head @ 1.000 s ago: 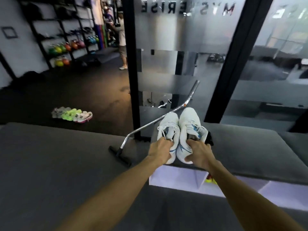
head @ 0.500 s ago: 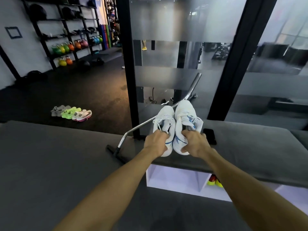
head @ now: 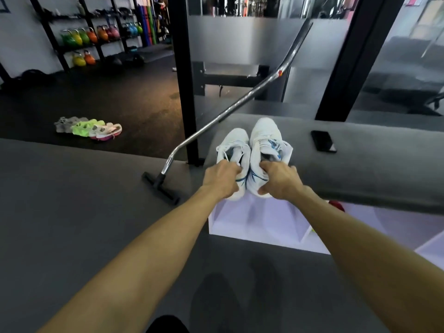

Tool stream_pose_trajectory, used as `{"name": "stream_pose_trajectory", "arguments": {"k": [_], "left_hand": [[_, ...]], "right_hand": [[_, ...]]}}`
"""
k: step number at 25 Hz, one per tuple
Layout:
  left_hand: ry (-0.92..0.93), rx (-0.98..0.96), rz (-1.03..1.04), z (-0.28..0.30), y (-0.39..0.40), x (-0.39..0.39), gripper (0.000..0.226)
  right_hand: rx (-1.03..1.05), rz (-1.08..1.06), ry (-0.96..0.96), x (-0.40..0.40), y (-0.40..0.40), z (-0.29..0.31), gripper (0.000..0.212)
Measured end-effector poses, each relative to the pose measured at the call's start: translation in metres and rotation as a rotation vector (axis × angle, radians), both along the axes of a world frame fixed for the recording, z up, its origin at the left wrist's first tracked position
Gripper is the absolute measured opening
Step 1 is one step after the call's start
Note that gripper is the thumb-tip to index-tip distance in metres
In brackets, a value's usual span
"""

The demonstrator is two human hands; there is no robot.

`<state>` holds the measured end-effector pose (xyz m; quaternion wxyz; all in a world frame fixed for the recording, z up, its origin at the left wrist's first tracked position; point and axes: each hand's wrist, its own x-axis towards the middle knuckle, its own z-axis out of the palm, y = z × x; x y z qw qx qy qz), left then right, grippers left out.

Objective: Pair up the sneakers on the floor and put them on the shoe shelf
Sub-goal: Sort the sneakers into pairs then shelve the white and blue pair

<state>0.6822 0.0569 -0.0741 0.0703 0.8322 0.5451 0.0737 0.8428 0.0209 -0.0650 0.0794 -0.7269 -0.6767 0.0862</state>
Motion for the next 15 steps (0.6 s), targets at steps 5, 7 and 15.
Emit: {"name": "stream_pose_trajectory", "arguments": {"k": [5, 7, 15], "left_hand": [[-0.015, 0.102, -0.013, -0.100, 0.008, -0.003, 0.015], [-0.025, 0.192, -0.021, -0.132, 0.010, -0.006, 0.015], [-0.074, 0.298, -0.091, -0.211, -0.030, -0.024, 0.008]], "right_hand": [[0.105, 0.020, -0.018, -0.001, 0.010, -0.101, 0.039], [0.168, 0.017, -0.036, -0.002, 0.014, -0.138, 0.039], [0.300, 0.040, -0.089, -0.019, -0.013, -0.229, 0.025]]}}
